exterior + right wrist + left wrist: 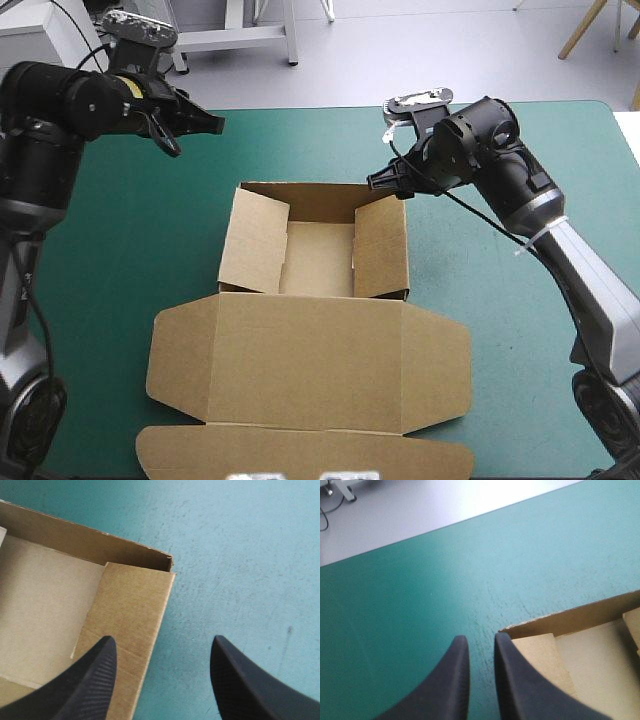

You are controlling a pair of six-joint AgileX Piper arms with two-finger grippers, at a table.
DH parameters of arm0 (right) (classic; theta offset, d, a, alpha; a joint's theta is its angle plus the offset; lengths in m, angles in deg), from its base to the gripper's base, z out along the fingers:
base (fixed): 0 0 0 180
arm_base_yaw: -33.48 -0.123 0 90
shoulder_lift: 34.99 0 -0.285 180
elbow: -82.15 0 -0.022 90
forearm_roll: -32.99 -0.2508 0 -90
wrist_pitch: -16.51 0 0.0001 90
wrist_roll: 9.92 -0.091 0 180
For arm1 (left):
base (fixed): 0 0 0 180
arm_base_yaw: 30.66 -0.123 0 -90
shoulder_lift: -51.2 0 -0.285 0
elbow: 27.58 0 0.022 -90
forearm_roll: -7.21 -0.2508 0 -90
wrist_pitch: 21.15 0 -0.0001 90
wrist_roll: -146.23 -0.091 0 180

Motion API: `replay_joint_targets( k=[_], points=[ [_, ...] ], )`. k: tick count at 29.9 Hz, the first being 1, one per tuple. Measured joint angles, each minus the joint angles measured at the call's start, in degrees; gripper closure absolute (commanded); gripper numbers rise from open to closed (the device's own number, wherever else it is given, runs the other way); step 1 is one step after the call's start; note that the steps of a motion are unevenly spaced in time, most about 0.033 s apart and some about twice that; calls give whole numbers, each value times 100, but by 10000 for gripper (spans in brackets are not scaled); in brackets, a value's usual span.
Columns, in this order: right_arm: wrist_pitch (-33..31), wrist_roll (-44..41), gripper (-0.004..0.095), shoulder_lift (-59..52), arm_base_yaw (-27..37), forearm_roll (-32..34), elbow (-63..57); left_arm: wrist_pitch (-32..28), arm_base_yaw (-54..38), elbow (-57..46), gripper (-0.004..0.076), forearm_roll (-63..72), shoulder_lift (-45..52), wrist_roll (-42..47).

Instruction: Fold the box

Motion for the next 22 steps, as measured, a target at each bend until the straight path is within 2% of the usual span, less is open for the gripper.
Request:
replay_joint_targets(
  k=[1, 6, 10, 15, 22],
  points=[
    [0, 0, 387, 0, 0, 70, 0, 0, 0, 6, 733, 58, 98, -59],
    [0, -105, 388, 0, 0, 360, 0, 5, 0, -21, 734, 335, 599, -359],
    [0, -216, 410, 0, 30, 379, 0, 5, 0, -518, 734, 700, 1026, -466],
    [0, -311, 419, 0, 249, 301, 0, 5, 0, -1840, 734, 922, 1700, -741],
    [0, -358, 431, 0, 579, -246, 0, 5, 0, -4039, 734, 698, 2807, -874]
  ],
)
